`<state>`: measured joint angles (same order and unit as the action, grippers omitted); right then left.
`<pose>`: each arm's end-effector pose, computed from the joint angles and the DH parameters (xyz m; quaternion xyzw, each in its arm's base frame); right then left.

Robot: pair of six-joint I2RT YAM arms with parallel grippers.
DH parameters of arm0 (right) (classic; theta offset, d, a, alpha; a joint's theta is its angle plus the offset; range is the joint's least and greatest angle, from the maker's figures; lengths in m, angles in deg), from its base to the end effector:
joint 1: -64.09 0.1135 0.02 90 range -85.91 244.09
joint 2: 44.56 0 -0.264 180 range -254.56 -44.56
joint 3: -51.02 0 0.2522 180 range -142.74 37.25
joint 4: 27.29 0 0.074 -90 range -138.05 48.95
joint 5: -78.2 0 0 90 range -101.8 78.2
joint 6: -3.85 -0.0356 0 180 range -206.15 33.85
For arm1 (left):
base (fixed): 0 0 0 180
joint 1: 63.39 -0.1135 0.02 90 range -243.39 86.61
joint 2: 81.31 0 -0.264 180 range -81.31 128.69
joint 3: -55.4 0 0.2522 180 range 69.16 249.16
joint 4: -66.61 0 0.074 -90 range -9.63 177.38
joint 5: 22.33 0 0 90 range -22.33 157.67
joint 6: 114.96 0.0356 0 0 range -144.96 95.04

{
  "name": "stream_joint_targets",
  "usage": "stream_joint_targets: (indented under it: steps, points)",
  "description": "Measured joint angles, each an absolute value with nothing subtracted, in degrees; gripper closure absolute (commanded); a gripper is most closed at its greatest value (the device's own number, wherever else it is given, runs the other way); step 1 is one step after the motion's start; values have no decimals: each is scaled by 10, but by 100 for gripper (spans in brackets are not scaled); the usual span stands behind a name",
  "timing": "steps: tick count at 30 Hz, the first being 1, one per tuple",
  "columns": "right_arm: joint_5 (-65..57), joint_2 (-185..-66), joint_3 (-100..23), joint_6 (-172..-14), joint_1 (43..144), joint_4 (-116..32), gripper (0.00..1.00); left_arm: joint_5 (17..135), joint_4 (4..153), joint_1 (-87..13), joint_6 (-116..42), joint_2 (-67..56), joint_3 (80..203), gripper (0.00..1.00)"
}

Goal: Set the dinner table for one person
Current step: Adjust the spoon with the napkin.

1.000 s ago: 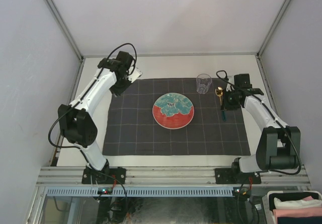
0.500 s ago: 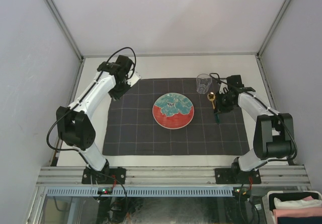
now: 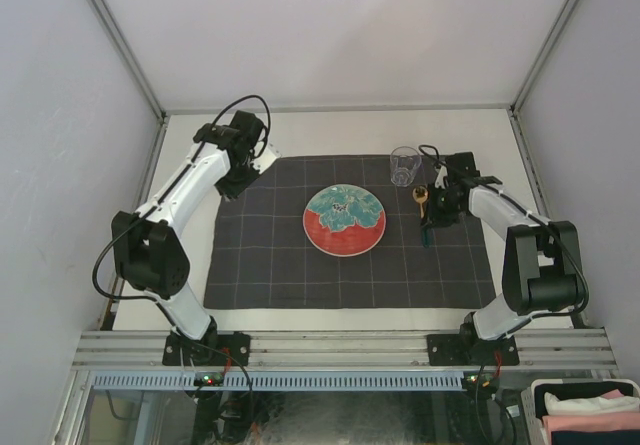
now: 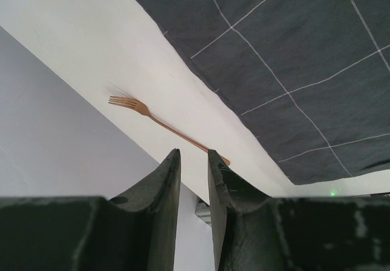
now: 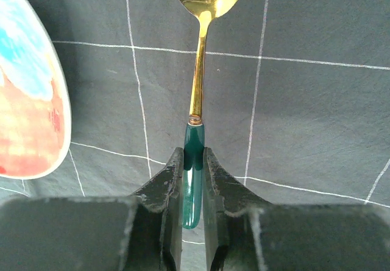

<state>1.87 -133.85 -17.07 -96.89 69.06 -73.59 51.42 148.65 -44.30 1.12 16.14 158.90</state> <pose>0.2916 0.0338 0.1860 0.0258 0.9737 0.1421 0.1759 0.3163 -0.0989 0.2969 0.3614 0.9138 0.1474 0.1120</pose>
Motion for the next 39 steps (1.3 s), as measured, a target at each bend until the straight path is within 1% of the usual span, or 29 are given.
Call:
stream_joint_targets:
  steps: [10, 23, 39]
  points:
    - [6, -1339, -153, -962, 675, -719, 100, 514, 1498, -443, 11, 172, 1609, 71]
    - [6, -1348, -144, -923, 667, -712, 100, 514, 1502, -443, 11, 177, 1609, 72]
    - [5, -1351, -118, -921, 664, -701, 100, 514, 1501, -443, 11, 177, 1608, 72]
